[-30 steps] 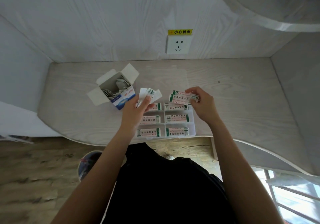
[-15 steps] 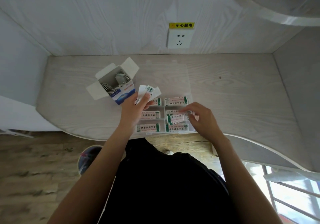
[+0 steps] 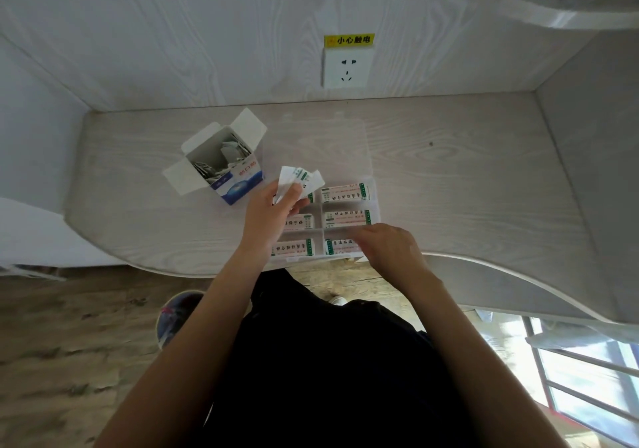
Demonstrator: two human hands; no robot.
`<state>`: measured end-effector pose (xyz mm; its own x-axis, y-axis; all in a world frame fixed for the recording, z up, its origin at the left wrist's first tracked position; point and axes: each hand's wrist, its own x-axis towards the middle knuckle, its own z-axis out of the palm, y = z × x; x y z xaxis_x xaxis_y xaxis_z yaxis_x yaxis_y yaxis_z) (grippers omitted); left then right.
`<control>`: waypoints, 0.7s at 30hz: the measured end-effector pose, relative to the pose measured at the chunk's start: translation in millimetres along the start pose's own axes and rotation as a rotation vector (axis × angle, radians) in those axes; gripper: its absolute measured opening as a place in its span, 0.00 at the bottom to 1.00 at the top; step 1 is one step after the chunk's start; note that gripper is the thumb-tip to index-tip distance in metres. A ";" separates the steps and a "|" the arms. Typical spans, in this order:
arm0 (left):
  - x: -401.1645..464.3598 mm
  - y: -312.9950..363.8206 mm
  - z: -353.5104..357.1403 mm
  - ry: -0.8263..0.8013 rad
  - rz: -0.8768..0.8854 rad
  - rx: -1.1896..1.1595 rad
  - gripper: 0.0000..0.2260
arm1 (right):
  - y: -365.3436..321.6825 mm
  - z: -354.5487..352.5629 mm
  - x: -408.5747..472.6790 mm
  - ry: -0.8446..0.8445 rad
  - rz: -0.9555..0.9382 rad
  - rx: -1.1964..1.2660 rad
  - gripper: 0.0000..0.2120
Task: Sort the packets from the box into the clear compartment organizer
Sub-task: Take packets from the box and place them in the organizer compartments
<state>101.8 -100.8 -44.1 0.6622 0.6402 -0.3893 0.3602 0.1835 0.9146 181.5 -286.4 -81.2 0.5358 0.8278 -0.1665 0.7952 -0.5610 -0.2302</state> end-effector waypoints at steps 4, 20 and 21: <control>-0.4 -3.2 -0.3 0.000 -0.018 -0.003 0.10 | -3.3 -1.0 6.4 -0.090 0.012 0.017 0.24; -5.8 -4.4 2.9 -0.112 -0.035 0.036 0.09 | -2.0 3.2 6.9 0.123 -0.065 -0.157 0.14; -5.8 -5.4 3.2 -0.129 -0.036 0.040 0.09 | 0.8 6.2 5.6 0.229 -0.086 -0.090 0.13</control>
<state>98.2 -107.9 -47.1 0.7268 0.5318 -0.4347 0.4091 0.1731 0.8959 183.4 -282.3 -88.3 0.5068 0.8589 0.0735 0.8574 -0.4934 -0.1466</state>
